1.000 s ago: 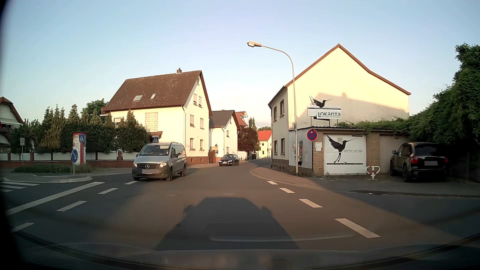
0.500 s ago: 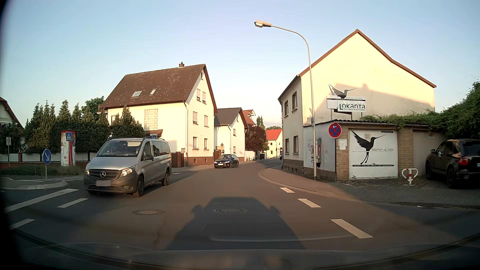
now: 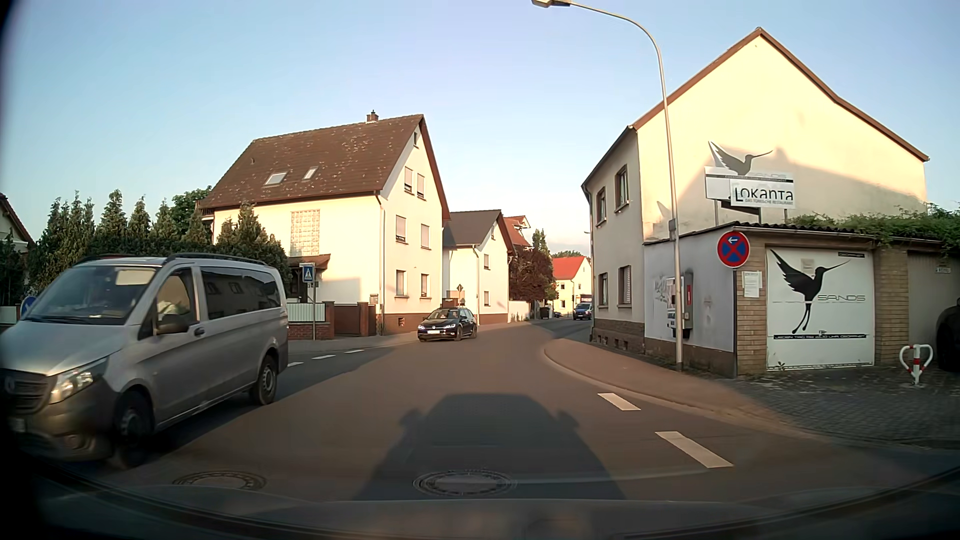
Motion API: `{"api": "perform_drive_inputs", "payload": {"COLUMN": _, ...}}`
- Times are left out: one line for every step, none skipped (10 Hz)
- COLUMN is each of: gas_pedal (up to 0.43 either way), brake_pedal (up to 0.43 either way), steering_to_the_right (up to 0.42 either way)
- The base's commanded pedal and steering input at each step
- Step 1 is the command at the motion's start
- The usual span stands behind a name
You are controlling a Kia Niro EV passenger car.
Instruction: Follow the waypoints while adhering to traffic rules and regulations
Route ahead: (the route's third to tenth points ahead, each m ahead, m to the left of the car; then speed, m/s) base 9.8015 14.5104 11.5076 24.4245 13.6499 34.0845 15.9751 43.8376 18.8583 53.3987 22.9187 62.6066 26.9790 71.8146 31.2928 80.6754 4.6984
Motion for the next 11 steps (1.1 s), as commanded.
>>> {"api": "perform_drive_inputs", "payload": {"gas_pedal": 0.0, "brake_pedal": 0.28, "steering_to_the_right": -0.045}}
{"api": "perform_drive_inputs", "payload": {"gas_pedal": 0.0, "brake_pedal": 0.28, "steering_to_the_right": -0.044}}
{"api": "perform_drive_inputs", "payload": {"gas_pedal": 0.0, "brake_pedal": 0.28, "steering_to_the_right": -0.043}}
{"api": "perform_drive_inputs", "payload": {"gas_pedal": 0.0, "brake_pedal": 0.28, "steering_to_the_right": -0.041}}
{"api": "perform_drive_inputs", "payload": {"gas_pedal": 0.0, "brake_pedal": 0.28, "steering_to_the_right": -0.037}}
{"api": "perform_drive_inputs", "payload": {"gas_pedal": 0.0, "brake_pedal": 0.28, "steering_to_the_right": -0.035}}
{"api": "perform_drive_inputs", "payload": {"gas_pedal": 0.0, "brake_pedal": 0.28, "steering_to_the_right": -0.033}}
{"api": "perform_drive_inputs", "payload": {"gas_pedal": 0.0, "brake_pedal": 0.28, "steering_to_the_right": -0.031}}
{"api": "perform_drive_inputs", "payload": {"gas_pedal": 0.0, "brake_pedal": 0.28, "steering_to_the_right": -0.03}}
{"api": "perform_drive_inputs", "payload": {"gas_pedal": 0.0, "brake_pedal": 0.28, "steering_to_the_right": -0.03}}
{"api": "perform_drive_inputs", "payload": {"gas_pedal": 0.0, "brake_pedal": 0.28, "steering_to_the_right": -0.03}}
